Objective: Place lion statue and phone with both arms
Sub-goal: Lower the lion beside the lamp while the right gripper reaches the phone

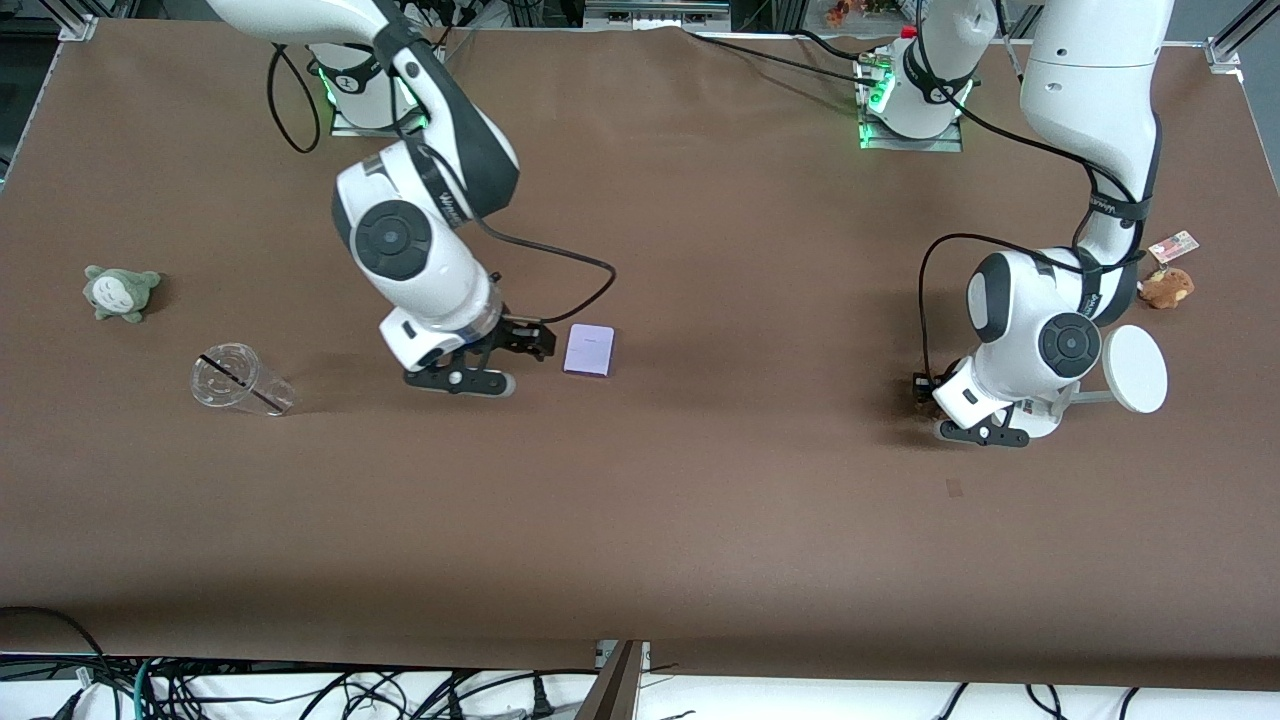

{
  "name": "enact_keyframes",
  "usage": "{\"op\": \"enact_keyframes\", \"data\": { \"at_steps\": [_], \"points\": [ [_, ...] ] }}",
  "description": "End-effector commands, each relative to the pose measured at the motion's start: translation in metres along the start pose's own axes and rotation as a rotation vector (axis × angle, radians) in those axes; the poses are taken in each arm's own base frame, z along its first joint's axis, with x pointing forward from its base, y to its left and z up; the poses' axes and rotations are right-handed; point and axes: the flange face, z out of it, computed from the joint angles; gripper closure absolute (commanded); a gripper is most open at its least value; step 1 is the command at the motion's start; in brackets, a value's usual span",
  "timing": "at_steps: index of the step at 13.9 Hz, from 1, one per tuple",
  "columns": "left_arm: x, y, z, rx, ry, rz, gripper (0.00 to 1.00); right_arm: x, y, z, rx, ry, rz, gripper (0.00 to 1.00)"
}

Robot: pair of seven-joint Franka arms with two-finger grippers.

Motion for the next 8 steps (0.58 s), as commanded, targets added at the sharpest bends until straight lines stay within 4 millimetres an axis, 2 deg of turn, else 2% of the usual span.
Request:
{"op": "enact_keyframes", "data": {
  "at_steps": [1, 4, 5, 8],
  "points": [
    [-0.010, -0.003, 0.014, 0.021, -0.023, -0.006, 0.26, 0.002, -0.011, 0.026, 0.003, 0.003, 0.004, 0.00],
    [-0.008, -0.007, 0.012, 0.024, -0.018, -0.010, 0.03, -0.008, -0.030, 0.062, 0.002, -0.001, 0.031, 0.00],
    [-0.008, -0.007, 0.012, 0.024, -0.018, -0.008, 0.00, -0.012, -0.036, 0.073, -0.007, 0.002, 0.024, 0.00],
    [-0.003, -0.006, 0.001, 0.022, -0.004, -0.009, 0.00, -0.019, -0.049, 0.102, 0.001, 0.005, 0.055, 0.00]
  ]
}}
